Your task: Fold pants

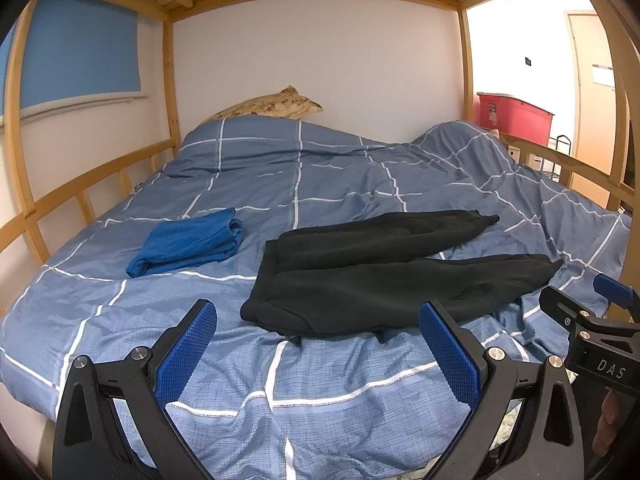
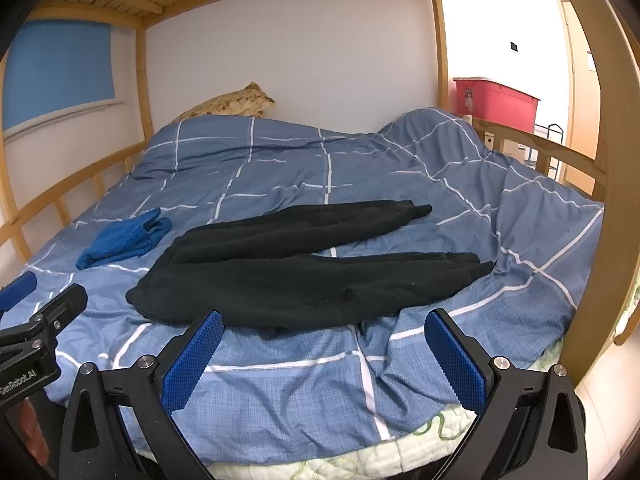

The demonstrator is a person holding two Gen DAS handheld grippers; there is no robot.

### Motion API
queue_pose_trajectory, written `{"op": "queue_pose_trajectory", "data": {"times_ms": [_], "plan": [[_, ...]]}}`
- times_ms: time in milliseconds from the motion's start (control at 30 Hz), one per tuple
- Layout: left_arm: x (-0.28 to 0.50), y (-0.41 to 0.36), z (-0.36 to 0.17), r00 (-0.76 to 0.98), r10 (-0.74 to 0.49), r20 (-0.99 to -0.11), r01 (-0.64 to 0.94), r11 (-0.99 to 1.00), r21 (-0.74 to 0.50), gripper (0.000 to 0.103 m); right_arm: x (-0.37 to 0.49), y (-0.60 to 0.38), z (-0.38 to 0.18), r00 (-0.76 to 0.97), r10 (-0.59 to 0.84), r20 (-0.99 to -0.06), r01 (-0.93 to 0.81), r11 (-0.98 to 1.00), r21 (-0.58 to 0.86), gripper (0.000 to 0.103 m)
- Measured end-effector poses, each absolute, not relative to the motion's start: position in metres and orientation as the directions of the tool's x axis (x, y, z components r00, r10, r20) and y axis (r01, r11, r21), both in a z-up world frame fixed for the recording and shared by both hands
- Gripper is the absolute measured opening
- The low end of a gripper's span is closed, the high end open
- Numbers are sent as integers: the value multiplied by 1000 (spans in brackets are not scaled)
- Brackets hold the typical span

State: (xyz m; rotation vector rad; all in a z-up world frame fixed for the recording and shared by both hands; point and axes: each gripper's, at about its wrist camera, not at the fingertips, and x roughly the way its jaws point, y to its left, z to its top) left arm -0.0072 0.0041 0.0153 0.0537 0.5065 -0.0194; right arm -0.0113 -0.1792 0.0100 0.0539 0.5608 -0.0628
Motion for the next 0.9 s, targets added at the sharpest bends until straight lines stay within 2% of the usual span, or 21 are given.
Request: {"op": "queue_pose_trajectory", "data": {"times_ms": [900], "plan": [[-4,12,4,864,7,-503,15,999,39,103,-6,-179,3,832,-51,-553,80,996,29,102]]}}
